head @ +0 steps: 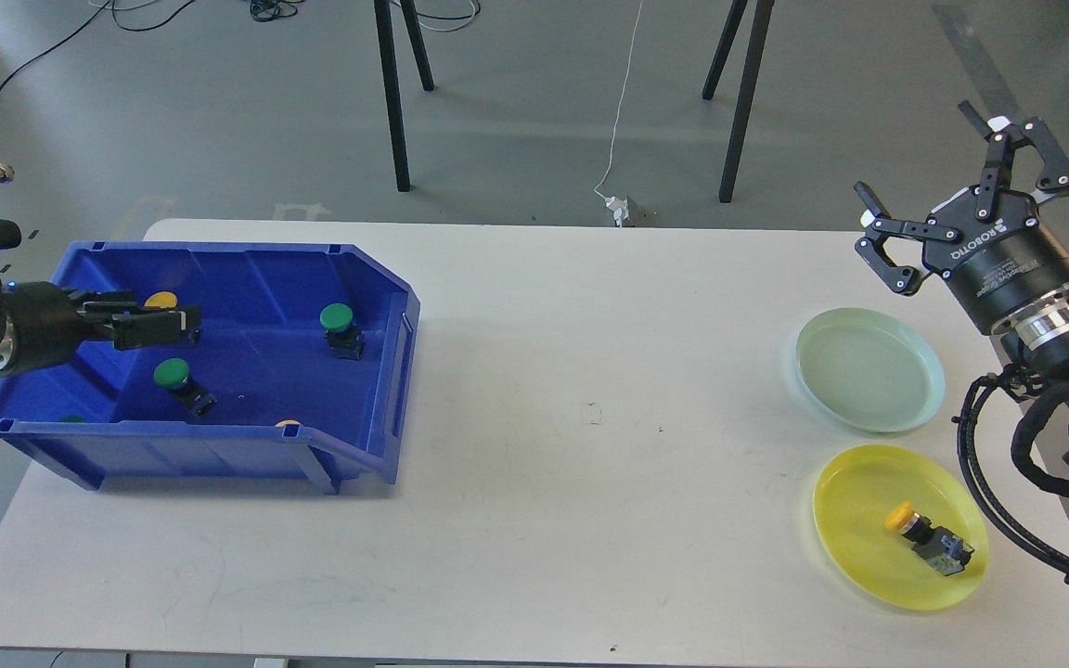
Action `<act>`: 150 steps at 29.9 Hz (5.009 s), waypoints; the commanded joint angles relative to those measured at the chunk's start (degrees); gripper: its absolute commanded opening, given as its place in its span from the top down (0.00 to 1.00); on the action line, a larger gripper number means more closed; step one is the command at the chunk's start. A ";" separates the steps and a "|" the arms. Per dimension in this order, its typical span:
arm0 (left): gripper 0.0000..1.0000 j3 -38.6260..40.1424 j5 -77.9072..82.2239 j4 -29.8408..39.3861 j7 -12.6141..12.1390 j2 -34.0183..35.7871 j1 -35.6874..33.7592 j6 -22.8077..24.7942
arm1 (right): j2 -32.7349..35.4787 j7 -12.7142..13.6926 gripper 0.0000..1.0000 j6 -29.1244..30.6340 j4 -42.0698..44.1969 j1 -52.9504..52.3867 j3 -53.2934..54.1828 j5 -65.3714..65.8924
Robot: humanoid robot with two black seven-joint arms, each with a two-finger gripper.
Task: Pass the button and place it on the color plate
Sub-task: 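Reach the left gripper into the bin and grasp a green-topped button, then lift the green-topped button and extend the left gripper toward the right gripper, then grasp the green-topped button with the right gripper and open the left gripper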
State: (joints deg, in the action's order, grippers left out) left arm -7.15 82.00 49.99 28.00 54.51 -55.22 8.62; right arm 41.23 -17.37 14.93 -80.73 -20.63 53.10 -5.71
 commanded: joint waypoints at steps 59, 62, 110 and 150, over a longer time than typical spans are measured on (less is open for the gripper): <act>0.73 -8.06 2.45 -16.86 0.00 -13.46 2.05 3.51 | 0.26 -0.38 0.00 2.30 -0.39 6.84 1.04 -0.01; 0.86 -8.15 3.51 -16.86 0.00 -13.37 2.13 3.51 | 0.35 -0.38 0.00 2.30 -0.48 6.84 1.13 -0.01; 0.86 24.11 -22.06 16.54 0.00 -29.98 4.33 -6.86 | 2.99 13.86 0.00 13.07 3.56 -25.33 -30.95 -7.39; 0.84 23.14 -19.25 16.72 0.00 -30.51 4.24 -8.18 | -11.17 13.68 0.34 13.07 12.80 -35.53 -39.12 -8.27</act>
State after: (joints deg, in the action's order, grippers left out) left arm 16.00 62.85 66.70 28.00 23.99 -50.95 0.35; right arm 30.07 -3.72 28.00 -68.01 -56.47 14.00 -14.05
